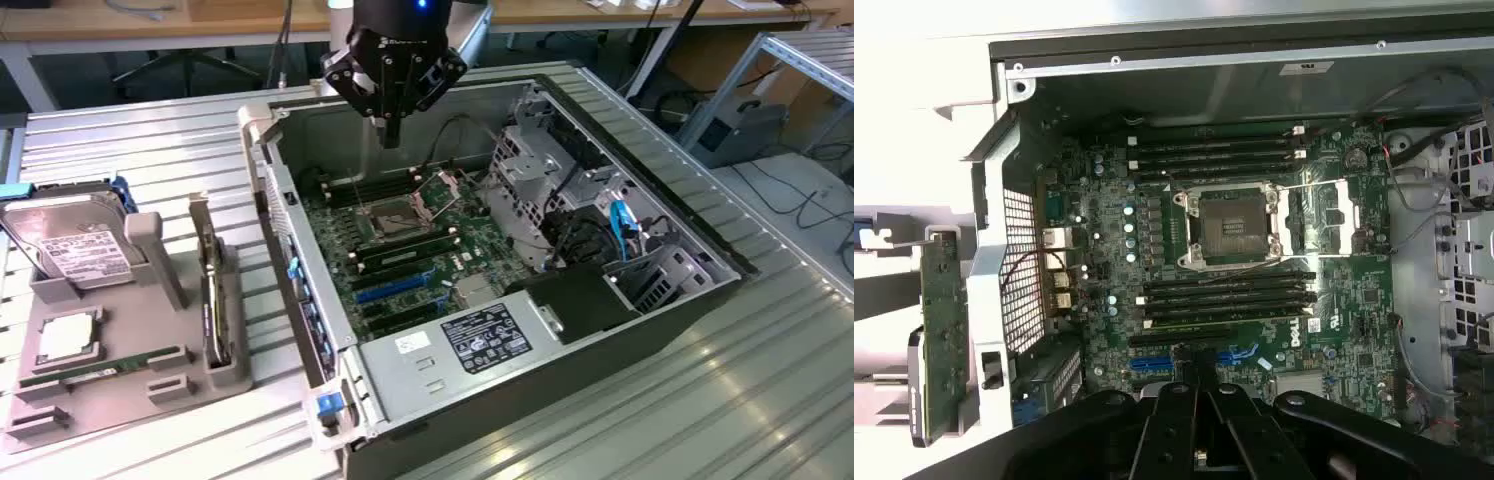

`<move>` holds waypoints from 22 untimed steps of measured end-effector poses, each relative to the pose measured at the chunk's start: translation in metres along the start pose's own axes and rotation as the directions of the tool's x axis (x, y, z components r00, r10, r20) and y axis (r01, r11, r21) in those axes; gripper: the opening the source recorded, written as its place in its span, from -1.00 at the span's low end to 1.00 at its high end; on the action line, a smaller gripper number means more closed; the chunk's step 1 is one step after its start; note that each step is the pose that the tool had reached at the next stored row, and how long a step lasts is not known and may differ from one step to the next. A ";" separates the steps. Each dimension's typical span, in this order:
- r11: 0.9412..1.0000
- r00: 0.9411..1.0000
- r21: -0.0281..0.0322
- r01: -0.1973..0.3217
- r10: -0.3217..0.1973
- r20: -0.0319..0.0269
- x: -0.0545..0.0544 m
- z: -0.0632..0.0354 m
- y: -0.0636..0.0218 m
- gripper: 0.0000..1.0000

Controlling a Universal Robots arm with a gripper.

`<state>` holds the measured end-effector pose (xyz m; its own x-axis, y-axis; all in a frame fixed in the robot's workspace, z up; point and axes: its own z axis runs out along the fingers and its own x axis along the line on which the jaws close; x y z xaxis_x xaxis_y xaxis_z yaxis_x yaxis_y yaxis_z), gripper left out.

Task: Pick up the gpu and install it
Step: 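Reach for the gpu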

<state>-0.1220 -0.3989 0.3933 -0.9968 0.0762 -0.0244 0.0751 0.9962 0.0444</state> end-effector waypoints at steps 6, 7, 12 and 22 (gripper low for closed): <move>1.000 1.000 0.000 0.000 0.000 0.000 0.004 -0.0002 -0.0003 -0.79; 1.000 1.000 0.000 0.000 0.000 0.000 0.005 -0.0001 -0.0004 -0.79; 1.000 1.000 0.000 0.000 0.000 0.000 0.010 -0.0002 -0.0007 -0.79; 1.000 1.000 0.000 0.000 0.000 0.000 0.017 -0.0005 -0.0013 -0.79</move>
<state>-0.1391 -0.3989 0.3933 -0.9968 0.0763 -0.0245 0.0751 0.9962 0.0443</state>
